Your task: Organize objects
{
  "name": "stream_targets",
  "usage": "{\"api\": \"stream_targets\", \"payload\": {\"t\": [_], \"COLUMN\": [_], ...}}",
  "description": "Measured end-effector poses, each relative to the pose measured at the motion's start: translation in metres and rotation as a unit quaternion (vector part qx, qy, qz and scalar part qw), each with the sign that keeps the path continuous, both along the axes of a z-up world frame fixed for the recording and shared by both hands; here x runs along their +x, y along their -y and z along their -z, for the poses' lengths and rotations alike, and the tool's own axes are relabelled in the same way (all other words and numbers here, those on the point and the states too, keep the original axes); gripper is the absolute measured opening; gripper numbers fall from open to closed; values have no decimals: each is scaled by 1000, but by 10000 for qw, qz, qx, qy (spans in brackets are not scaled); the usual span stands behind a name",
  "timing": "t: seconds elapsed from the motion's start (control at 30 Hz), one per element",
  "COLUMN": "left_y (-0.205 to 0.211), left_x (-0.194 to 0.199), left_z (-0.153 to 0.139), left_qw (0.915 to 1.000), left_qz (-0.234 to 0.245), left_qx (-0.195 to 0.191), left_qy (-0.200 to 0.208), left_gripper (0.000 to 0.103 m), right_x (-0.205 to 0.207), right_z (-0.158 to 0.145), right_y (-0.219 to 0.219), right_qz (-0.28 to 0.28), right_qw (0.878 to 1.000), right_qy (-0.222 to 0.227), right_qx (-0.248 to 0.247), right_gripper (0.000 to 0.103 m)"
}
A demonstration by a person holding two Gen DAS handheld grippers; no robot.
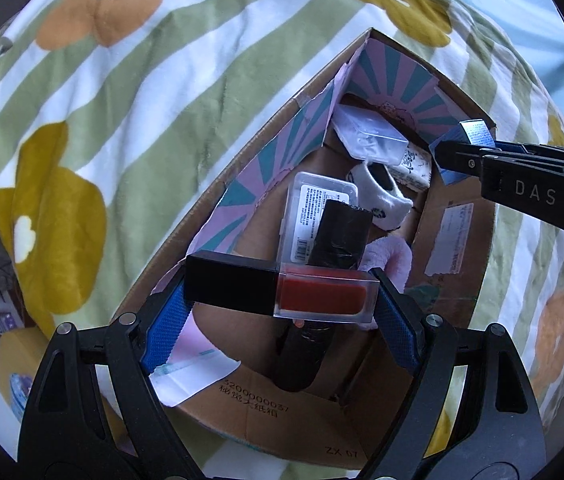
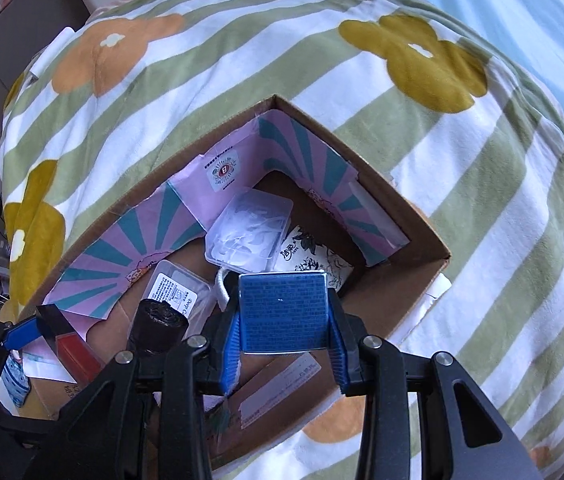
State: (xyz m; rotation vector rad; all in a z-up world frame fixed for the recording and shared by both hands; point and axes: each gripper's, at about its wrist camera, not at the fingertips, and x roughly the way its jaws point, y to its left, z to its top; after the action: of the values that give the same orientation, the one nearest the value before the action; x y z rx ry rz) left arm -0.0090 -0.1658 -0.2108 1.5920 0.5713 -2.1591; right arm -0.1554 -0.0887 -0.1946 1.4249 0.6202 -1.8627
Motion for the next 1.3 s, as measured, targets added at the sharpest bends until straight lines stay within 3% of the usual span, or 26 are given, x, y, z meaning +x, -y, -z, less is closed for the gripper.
{"api": "stream_targets", "payload": {"t": [0.2, 0.27, 0.3, 0.33, 0.4, 0.9, 1.3], "left_y": [4, 7, 8, 9, 9, 1, -7], "left_x": [-3, -2, -1, 1, 4, 11, 22], "left_z": [7, 8, 8, 7, 5, -5, -47], "left_qw": [9997, 9989, 9983, 9977, 9963, 9971, 9993], "left_qz": [-210, -372, -465, -560, -665, -596, -259], "left_qx": [135, 260, 322, 380, 537, 461, 187], "left_qy": [77, 94, 113, 62, -56, -99, -186], "left_gripper": [84, 88, 102, 103, 103, 103, 103], "right_x": [-3, -5, -6, -6, -7, 3, 27], "right_z": [5, 7, 7, 7, 4, -9, -66], "right_y": [0, 1, 1, 1, -2, -11, -38], "right_qz": [-32, -22, -24, -31, -37, 8, 184], "right_qw": [9998, 9995, 9992, 9990, 9985, 9986, 9984], "right_qy": [195, 307, 380, 437, 470, 441, 74], "right_qx": [-52, -87, -98, -124, -271, -299, -521], "right_gripper": [34, 39, 56, 83, 103, 103, 103]}}
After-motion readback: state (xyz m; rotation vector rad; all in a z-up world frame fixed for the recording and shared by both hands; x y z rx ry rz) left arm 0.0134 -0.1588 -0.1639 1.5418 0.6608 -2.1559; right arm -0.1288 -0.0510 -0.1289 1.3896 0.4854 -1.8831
